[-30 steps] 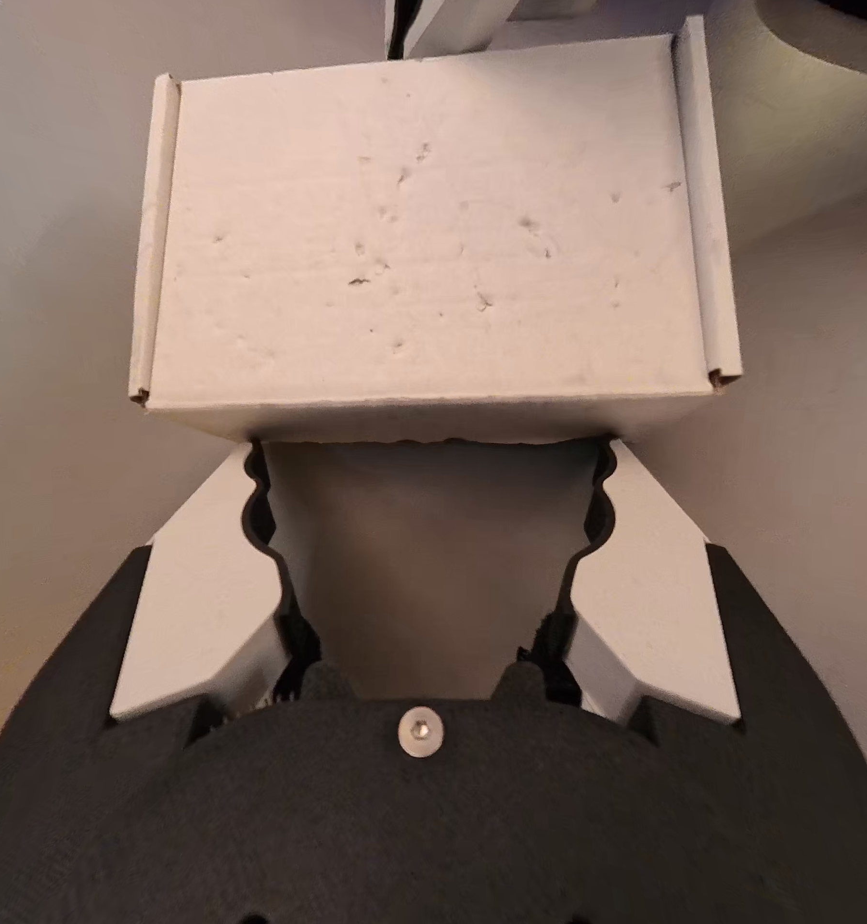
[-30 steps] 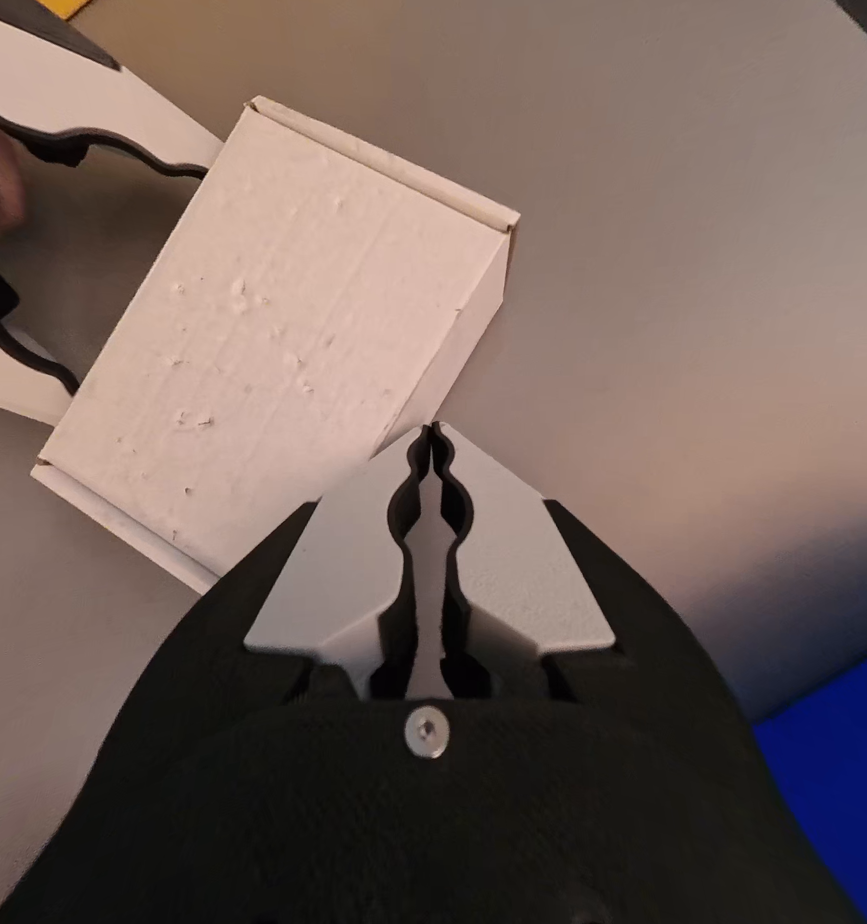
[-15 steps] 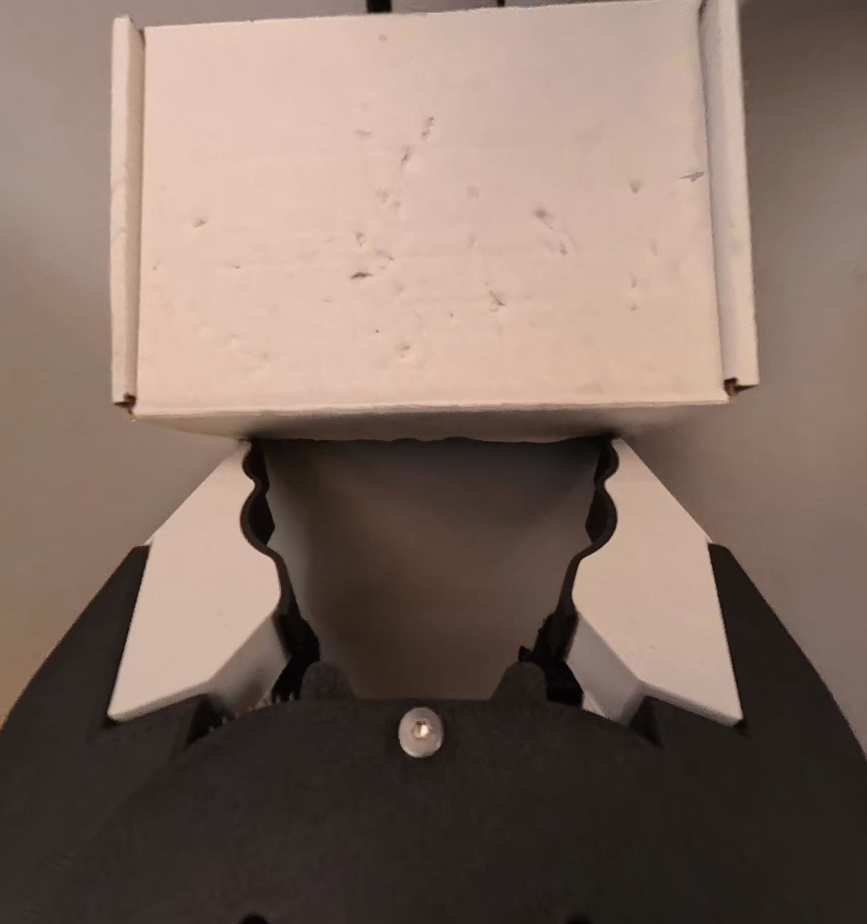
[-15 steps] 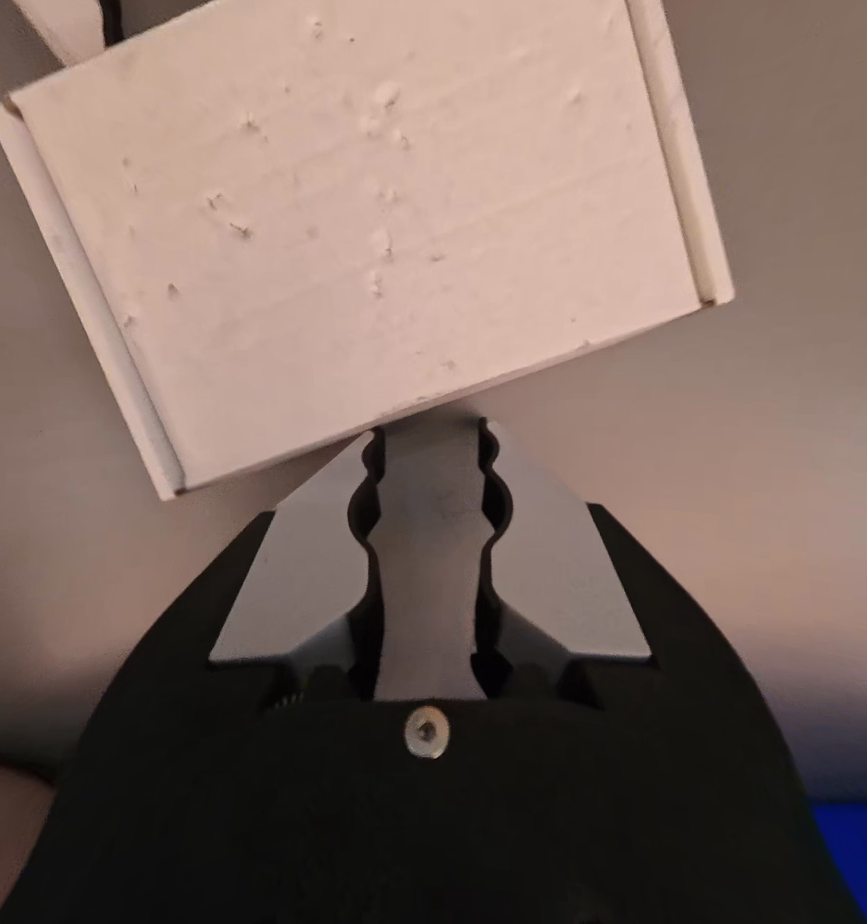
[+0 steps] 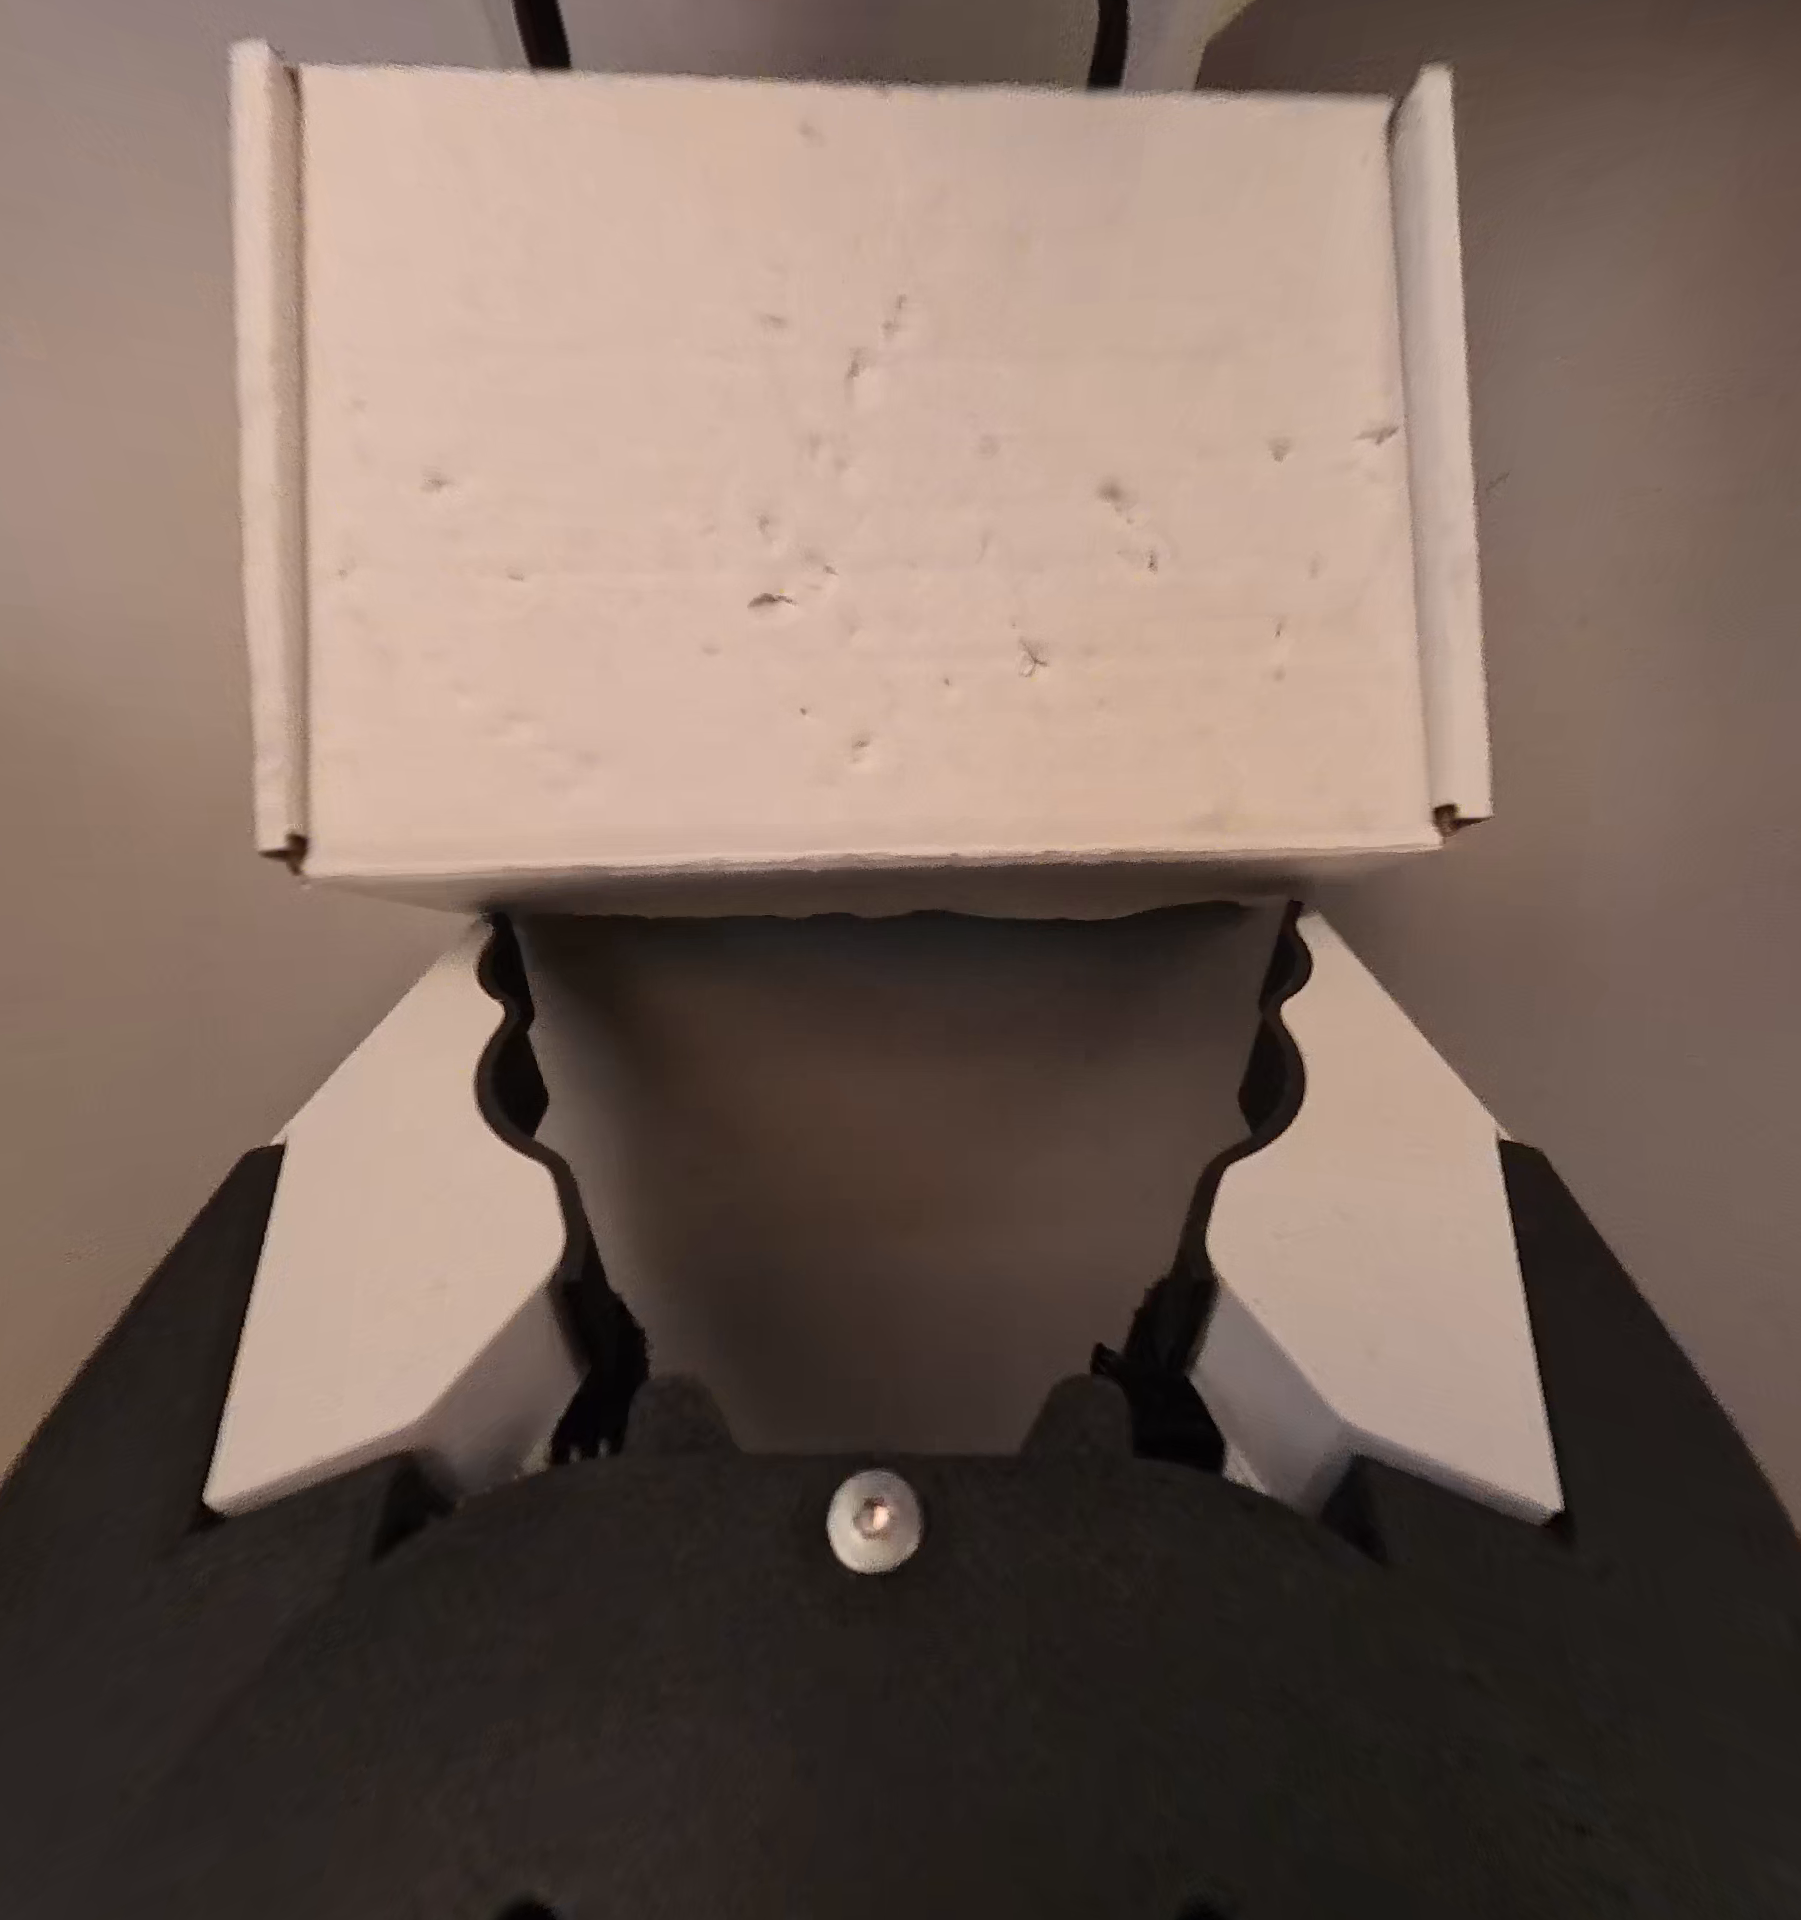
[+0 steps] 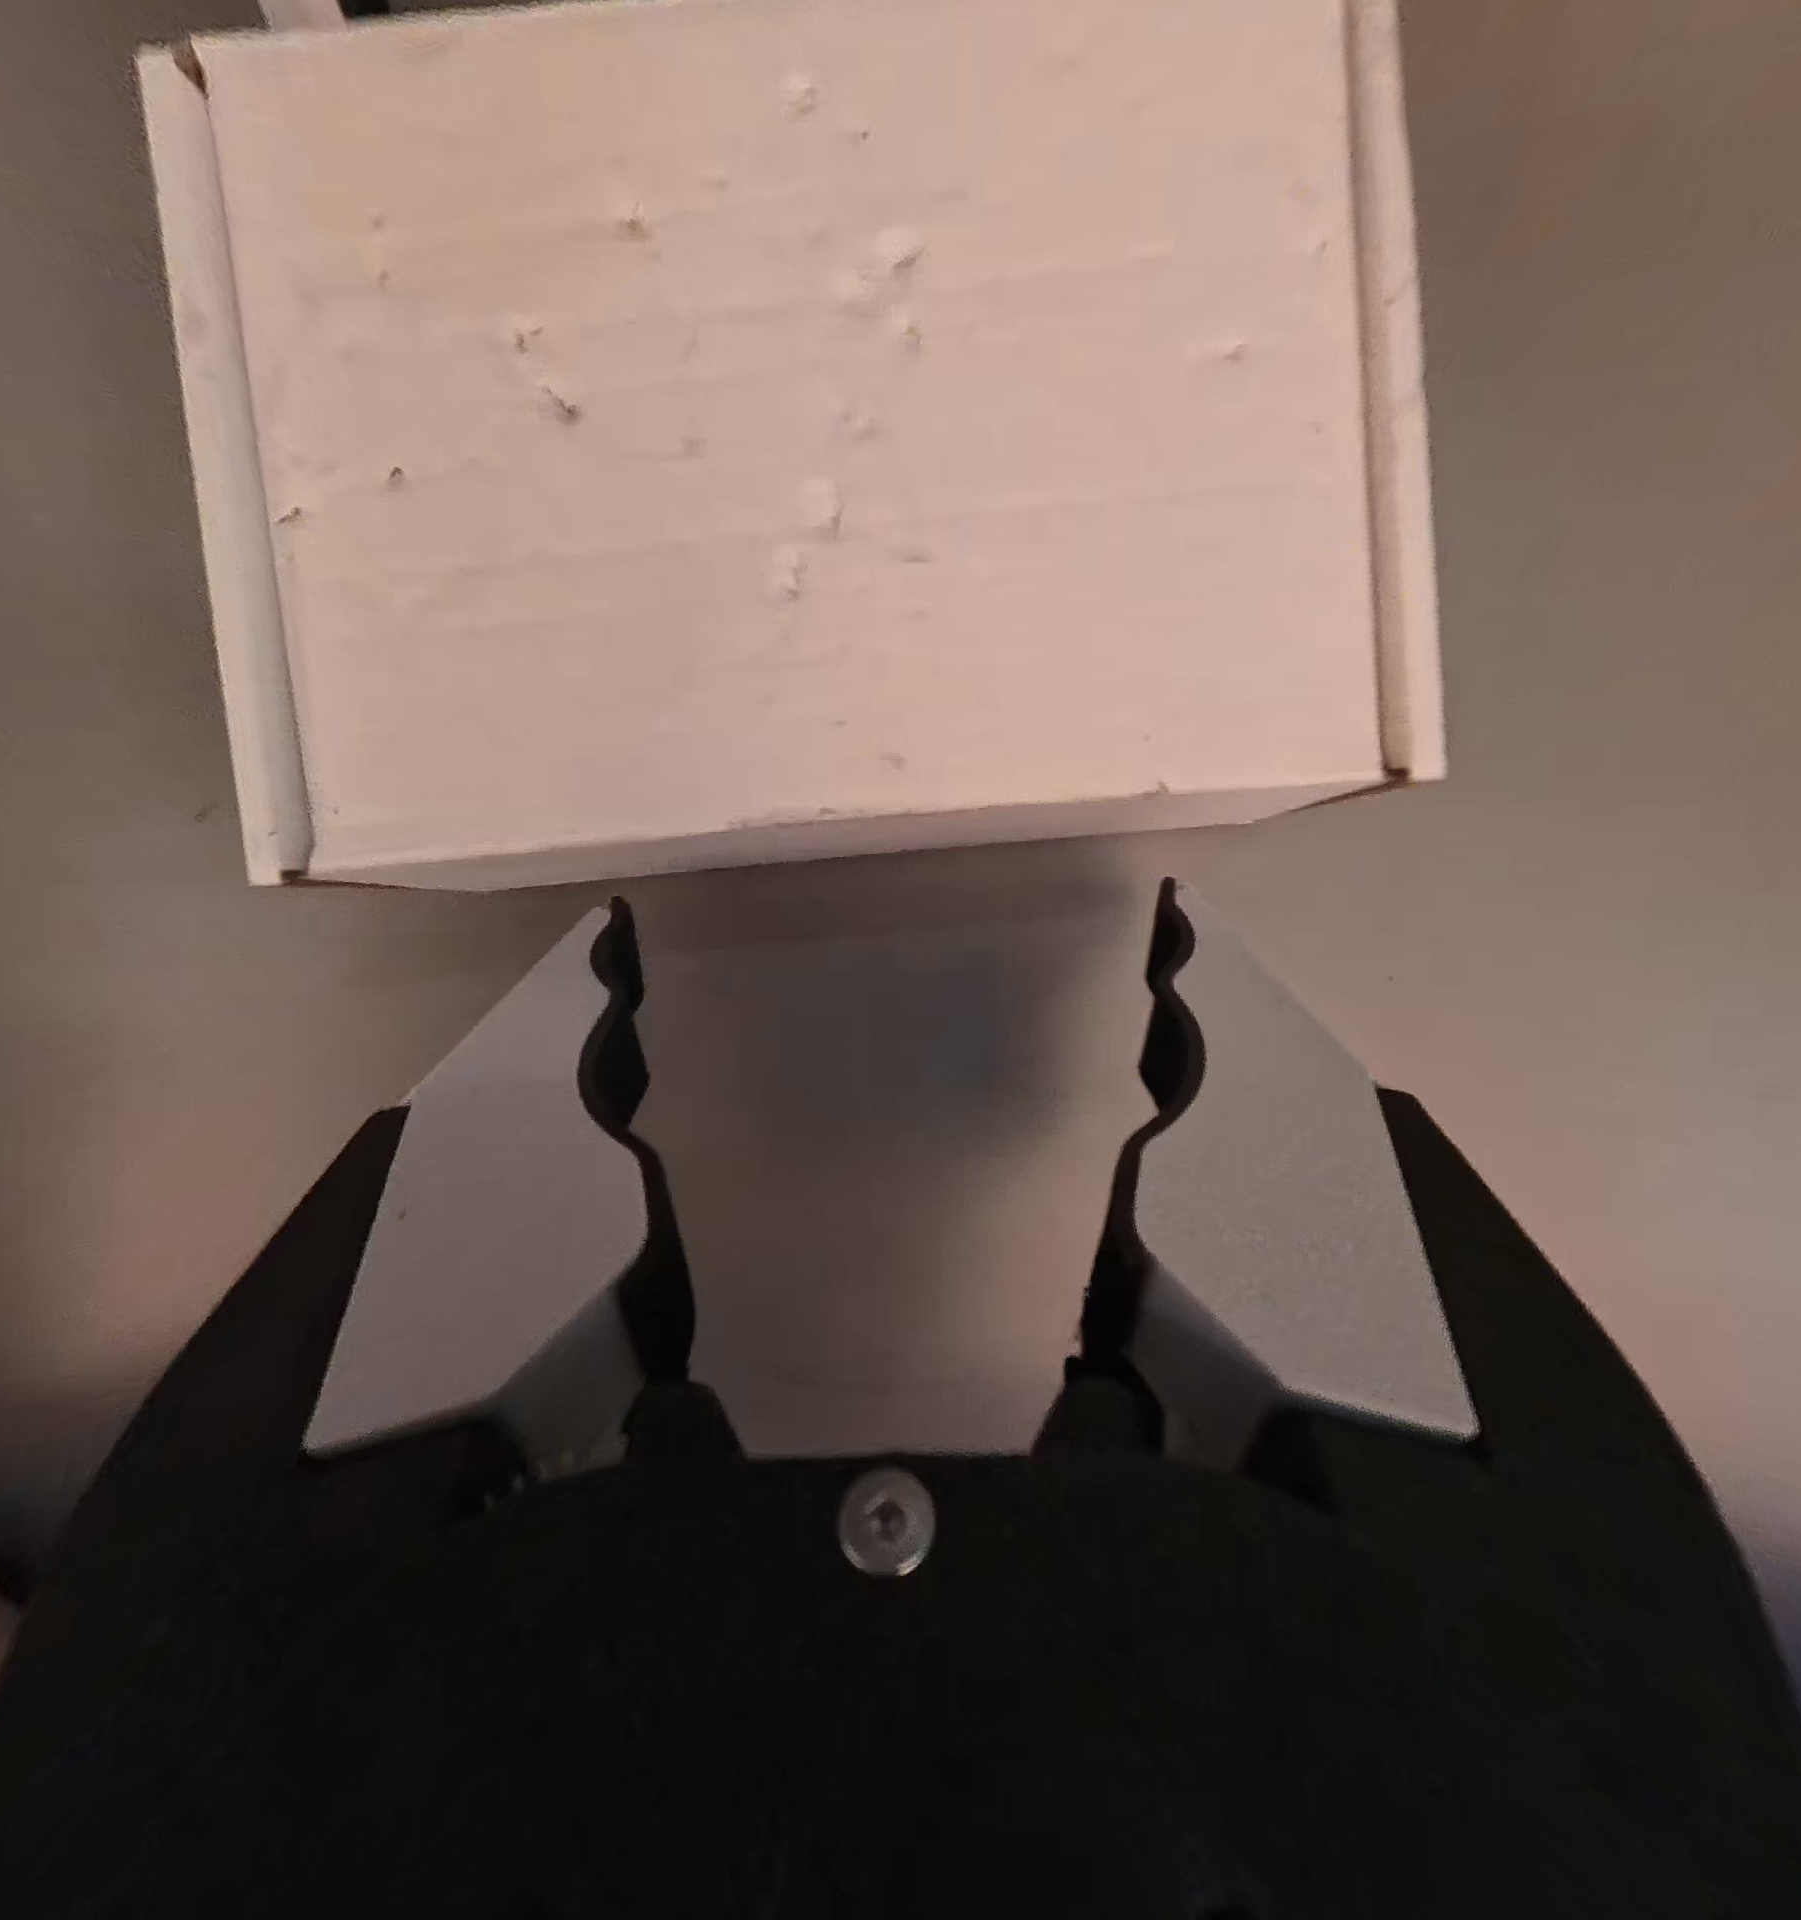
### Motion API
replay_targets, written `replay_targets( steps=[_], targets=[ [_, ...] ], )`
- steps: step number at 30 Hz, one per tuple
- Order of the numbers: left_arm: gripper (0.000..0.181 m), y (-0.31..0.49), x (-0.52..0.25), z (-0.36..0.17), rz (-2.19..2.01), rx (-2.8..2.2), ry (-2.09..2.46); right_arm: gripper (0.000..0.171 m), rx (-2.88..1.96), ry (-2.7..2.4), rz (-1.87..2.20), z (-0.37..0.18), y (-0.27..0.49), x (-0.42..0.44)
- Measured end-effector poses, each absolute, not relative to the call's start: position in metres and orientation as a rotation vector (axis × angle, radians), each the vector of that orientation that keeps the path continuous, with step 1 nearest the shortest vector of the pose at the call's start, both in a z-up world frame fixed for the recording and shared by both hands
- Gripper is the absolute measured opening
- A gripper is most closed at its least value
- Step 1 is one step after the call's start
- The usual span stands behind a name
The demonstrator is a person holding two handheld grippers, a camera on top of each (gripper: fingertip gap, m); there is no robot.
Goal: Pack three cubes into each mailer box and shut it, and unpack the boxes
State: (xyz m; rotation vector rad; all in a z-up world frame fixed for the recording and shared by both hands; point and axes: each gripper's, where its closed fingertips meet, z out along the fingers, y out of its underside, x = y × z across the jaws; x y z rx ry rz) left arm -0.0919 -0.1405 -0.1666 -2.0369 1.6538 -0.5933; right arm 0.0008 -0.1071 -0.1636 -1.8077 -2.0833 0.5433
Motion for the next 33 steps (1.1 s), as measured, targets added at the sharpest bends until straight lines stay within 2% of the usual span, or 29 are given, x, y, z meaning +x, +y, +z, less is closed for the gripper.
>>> replay_targets(
  steps=[3, 7, 12, 27, 28, 33],
  targets=[
    [0.138, -0.139, -0.092, -0.174, -0.524, -2.034, 1.686, 0.107, -1.794, -2.130, 0.495, -0.173, -0.116, -0.001],
    [0.140, -0.138, -0.091, -0.174, -0.497, -2.021, 1.696, 0.110, -1.746, -2.101, 0.503, -0.172, -0.117, -0.005],
    [0.145, -0.135, -0.091, -0.174, -0.496, -2.022, 1.688, 0.110, -1.732, -2.075, 0.565, -0.172, -0.118, -0.007],
    [0.144, -0.134, -0.092, -0.174, -0.491, -2.027, 1.693, 0.108, -1.749, -2.071, 0.567, -0.171, -0.118, -0.007],
    [0.137, -0.135, -0.090, -0.174, -0.500, -2.027, 1.689, 0.103, -1.767, -2.069, 0.569, -0.171, -0.118, -0.003],
    [0.134, -0.131, -0.087, -0.175, -0.476, -2.058, 1.651, 0.102, -1.873, -2.005, 0.426, -0.169, -0.103, 0.009]
  ],
)
